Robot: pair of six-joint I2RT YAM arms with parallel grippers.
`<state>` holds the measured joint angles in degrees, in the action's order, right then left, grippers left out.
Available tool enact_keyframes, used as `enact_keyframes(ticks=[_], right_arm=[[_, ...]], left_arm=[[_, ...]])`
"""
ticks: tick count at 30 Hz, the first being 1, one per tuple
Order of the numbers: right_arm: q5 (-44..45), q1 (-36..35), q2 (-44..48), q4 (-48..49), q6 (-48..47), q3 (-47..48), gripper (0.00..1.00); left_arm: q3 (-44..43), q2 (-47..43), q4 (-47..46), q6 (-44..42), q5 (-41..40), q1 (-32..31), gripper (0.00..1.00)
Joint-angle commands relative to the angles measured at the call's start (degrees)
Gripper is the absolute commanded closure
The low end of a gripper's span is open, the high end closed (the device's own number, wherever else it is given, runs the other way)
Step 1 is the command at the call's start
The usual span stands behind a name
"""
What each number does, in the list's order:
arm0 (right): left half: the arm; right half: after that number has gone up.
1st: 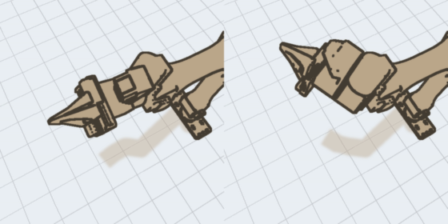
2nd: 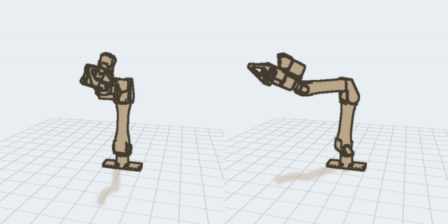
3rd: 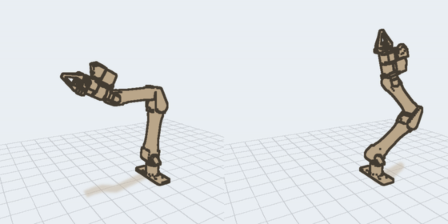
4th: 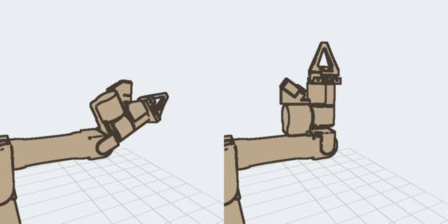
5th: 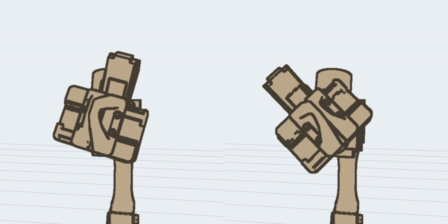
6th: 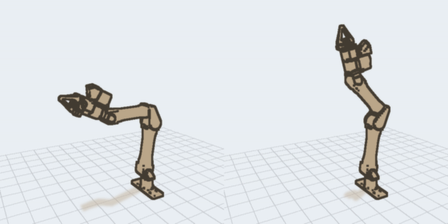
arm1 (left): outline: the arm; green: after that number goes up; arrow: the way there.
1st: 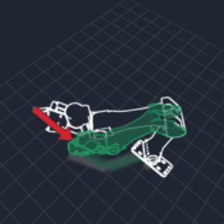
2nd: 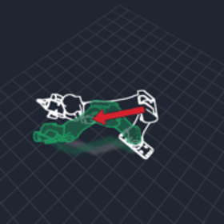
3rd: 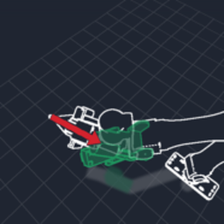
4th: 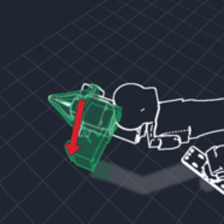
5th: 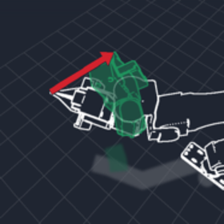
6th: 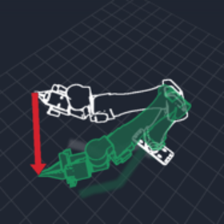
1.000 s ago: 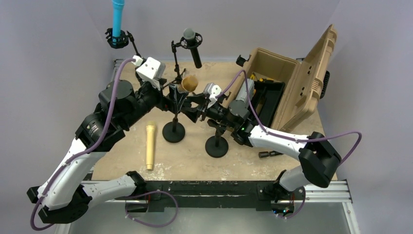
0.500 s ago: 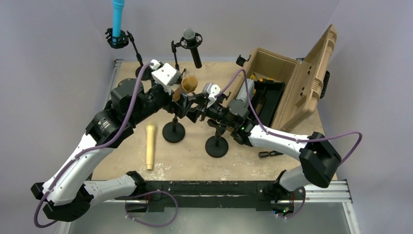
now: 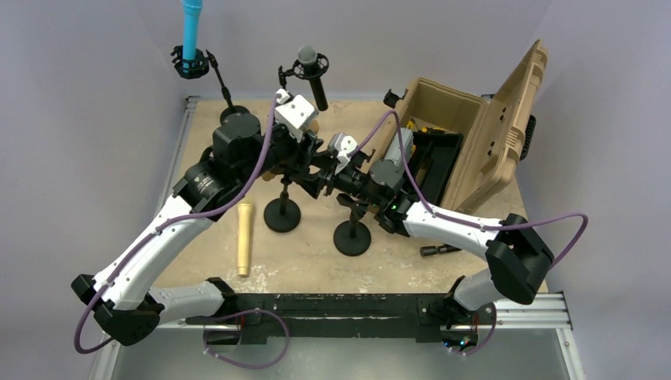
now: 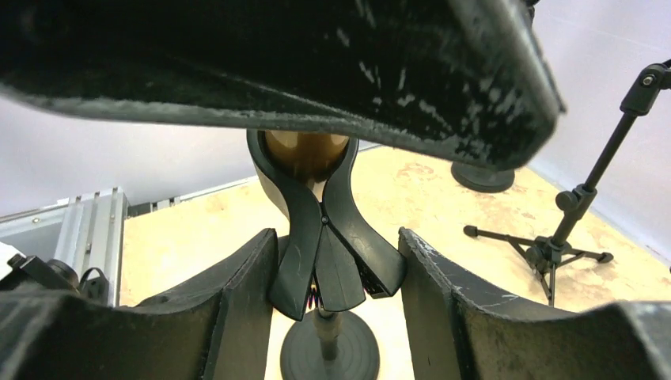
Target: Remove the microphone from the stand
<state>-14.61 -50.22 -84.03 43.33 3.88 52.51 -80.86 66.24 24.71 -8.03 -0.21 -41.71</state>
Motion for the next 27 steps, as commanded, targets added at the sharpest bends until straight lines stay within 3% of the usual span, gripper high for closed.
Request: enact_keyframes(ticks=[1,3,10,12,20,27], right_arm=[[0.68,0.12,1.21,0.29,-2.17,0.66,1.00],[0.79,0.12,2.28,1.46,-2.33,-0.27,0.99],[1.08,0.12,3.73,2.55,-3.03,-2.34,0.33],[0.54,0.12,4.18,3.46,-3.55,-3.28,0.21],[-5.44,0.12,4.68,9.37,-7.39,-6.10,0.17],[-7.93,0.12,0.32,11.95,-8.72,-3.14,0.17]], left_arm=[[-1.05,-1.83,-3.04,3.46,-1.86,1.92,0.94],[-0.03,-2.91,-3.93,4.30,-2.77,2.22,1.00],[2.55,-5.54,-5.52,6.88,-1.17,2.75,1.00],[2.95,-6.13,-5.64,7.54,-0.60,3.05,1.00],[4.01,-7.63,-5.59,10.07,2.37,4.26,1.00],[4.92,-8.37,-5.77,11.02,4.10,5.84,1.00]])
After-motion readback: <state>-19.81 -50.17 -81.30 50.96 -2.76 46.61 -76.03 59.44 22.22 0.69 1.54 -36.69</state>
